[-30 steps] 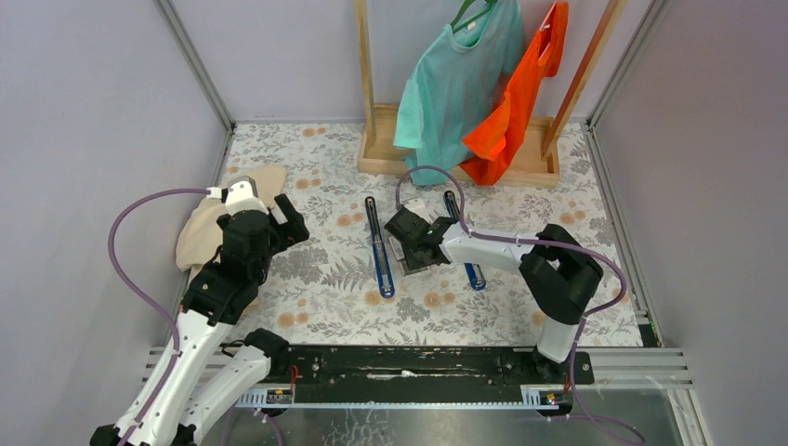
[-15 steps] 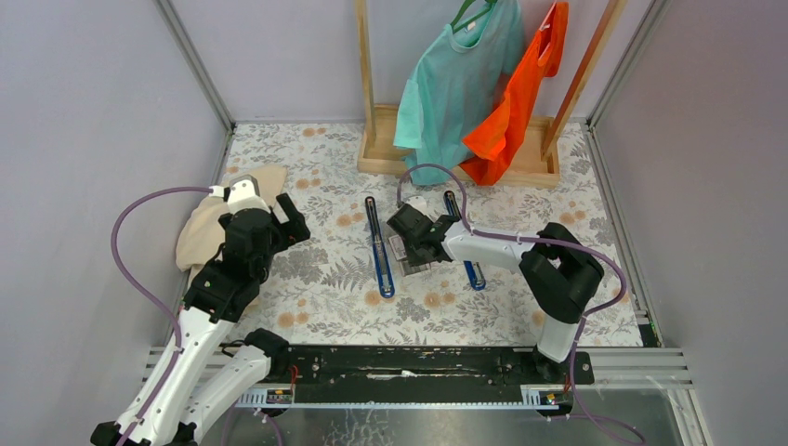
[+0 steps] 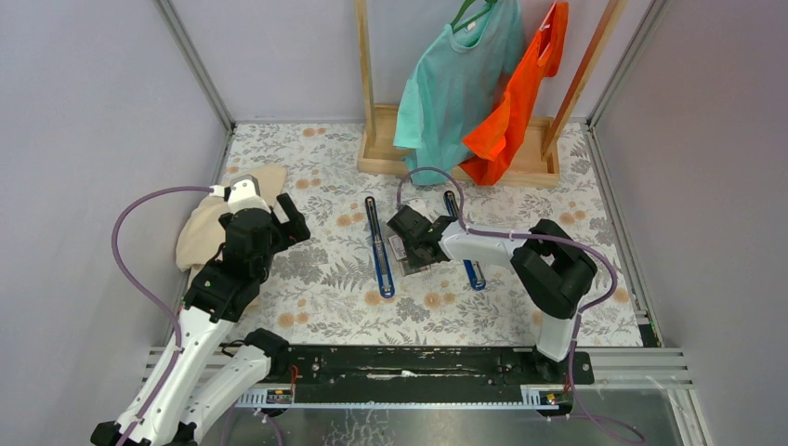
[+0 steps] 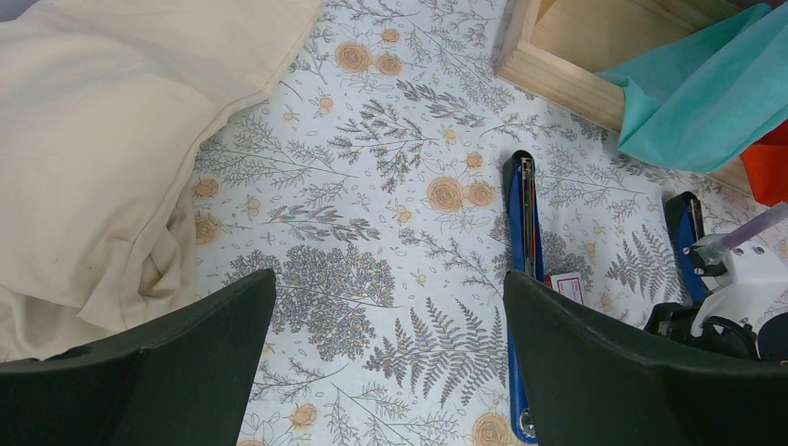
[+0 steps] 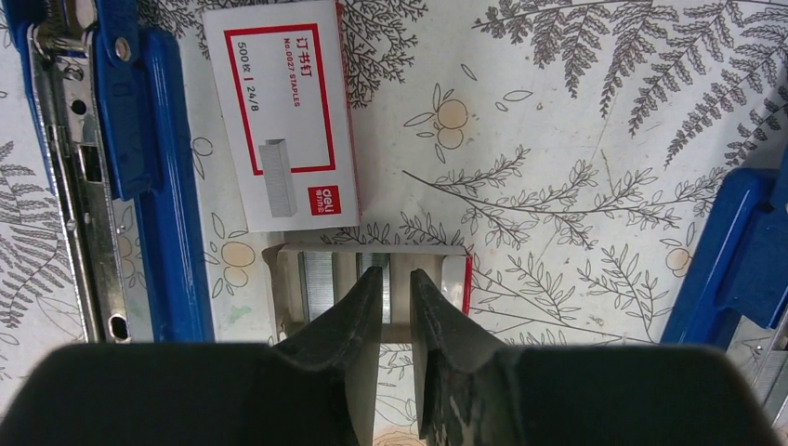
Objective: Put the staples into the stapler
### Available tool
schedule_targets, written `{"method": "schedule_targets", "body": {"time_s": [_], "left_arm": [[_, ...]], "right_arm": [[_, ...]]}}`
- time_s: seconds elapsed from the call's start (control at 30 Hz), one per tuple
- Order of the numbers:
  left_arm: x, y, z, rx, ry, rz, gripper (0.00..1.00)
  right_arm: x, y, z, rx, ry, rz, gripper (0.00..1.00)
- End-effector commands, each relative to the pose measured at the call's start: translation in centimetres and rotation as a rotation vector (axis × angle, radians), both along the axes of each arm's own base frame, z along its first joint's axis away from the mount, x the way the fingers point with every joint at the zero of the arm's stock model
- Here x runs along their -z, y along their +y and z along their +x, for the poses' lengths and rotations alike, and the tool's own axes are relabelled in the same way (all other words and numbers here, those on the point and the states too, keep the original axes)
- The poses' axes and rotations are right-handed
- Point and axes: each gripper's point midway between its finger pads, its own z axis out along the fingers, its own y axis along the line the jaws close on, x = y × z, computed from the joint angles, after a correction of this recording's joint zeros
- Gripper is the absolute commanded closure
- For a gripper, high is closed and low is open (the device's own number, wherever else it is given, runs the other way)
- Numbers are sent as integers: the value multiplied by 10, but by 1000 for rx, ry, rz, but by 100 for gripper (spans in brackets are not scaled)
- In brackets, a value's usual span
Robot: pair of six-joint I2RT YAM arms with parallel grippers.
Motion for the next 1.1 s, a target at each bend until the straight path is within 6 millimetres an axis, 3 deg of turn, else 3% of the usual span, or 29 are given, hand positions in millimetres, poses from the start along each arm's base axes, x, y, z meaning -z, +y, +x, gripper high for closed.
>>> {"method": "schedule_targets", "body": {"time_s": [0.0,0.2,0.4,0.5,1.0,1.07], "left_arm": [[-9,-3,9,8,-52,-11,0],[-10,-3,9,10,-53,-10,0],[-9,-4,9,16,-52,-12,0],[-8,-9,10,36,-46,-18,0],[-2,-52,15,220,10,-124,0],[0,-58,16,237,21,-146,0]], "right_arm": [[3,2,2,-9,11,8,77],[12,-1,-1,-9,32,-11,81],[14,-4,0,1,35,-12,95],[8,-4,2,8,16,13,100],[-35,1,13,36,-114,198,100],[-52,6,14,37,-155,263,100]]}}
